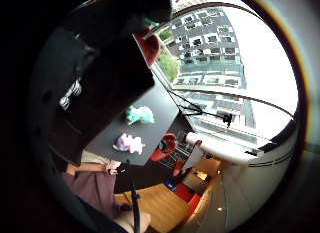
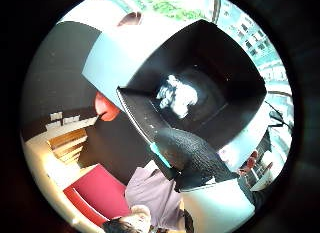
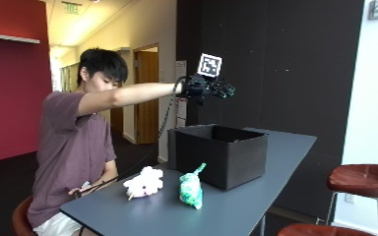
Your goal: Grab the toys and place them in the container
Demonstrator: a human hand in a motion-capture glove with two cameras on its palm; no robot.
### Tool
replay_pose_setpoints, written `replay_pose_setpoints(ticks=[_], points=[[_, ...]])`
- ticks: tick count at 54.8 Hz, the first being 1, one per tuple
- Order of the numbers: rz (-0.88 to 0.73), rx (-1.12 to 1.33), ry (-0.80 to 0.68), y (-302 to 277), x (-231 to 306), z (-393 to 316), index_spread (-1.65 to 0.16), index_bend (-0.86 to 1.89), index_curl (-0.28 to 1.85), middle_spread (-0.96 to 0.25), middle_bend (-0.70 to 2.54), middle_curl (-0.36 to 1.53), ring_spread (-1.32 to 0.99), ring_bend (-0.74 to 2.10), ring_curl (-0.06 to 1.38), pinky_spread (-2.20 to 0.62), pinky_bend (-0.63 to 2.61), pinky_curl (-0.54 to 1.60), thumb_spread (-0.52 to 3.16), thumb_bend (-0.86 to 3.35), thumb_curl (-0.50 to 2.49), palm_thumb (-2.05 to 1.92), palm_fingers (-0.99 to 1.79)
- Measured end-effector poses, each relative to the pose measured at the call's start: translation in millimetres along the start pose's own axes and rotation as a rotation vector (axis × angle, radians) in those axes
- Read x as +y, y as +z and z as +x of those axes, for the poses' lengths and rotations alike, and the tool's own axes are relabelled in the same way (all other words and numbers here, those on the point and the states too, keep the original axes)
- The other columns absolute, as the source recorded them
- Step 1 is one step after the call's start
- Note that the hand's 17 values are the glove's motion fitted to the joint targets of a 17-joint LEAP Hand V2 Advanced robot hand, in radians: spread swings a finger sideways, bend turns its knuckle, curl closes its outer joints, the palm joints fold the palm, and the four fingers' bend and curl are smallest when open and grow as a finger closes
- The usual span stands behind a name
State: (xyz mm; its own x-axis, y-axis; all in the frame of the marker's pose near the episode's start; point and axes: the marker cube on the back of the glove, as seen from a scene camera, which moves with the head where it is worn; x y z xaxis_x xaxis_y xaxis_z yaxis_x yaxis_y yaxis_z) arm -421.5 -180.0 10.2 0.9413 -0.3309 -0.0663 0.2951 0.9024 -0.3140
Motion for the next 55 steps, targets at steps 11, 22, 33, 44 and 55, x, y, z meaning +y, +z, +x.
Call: replay_pose_setpoints(ticks=[11,22,33,44,55], points=[[0.005,-0.124,0.022,-6,35,12,-0.09,0.0,0.07,0.11,0.09,0.32,0.05,0.49,0.3,0.05,1.11,0.38,1.12,-0.05,0.45,-0.06,-0.44],[-0.003,0.015,0.121,20,118,121,-0.09,0.0,0.07,0.11,0.11,0.27,0.05,0.45,0.3,0.06,1.04,0.36,1.13,-0.05,0.38,-0.06,-0.41],[-0.075,-0.058,-0.127,103,191,167,-0.11,0.01,0.06,0.09,0.15,0.27,0.04,0.45,0.31,0.05,0.96,0.33,1.14,-0.05,0.33,-0.05,-0.33],[-0.213,0.004,-0.009,252,195,219,-0.13,0.01,0.06,0.06,0.15,0.27,0.02,0.44,0.31,0.03,0.88,0.32,1.16,-0.04,0.31,-0.04,-0.33],[-0.305,-0.132,0.084,349,191,214,-0.13,0.05,0.07,0.05,0.16,0.27,0.01,0.4,0.31,0.01,0.82,0.31,1.24,0.02,0.33,0.07,-0.28]])
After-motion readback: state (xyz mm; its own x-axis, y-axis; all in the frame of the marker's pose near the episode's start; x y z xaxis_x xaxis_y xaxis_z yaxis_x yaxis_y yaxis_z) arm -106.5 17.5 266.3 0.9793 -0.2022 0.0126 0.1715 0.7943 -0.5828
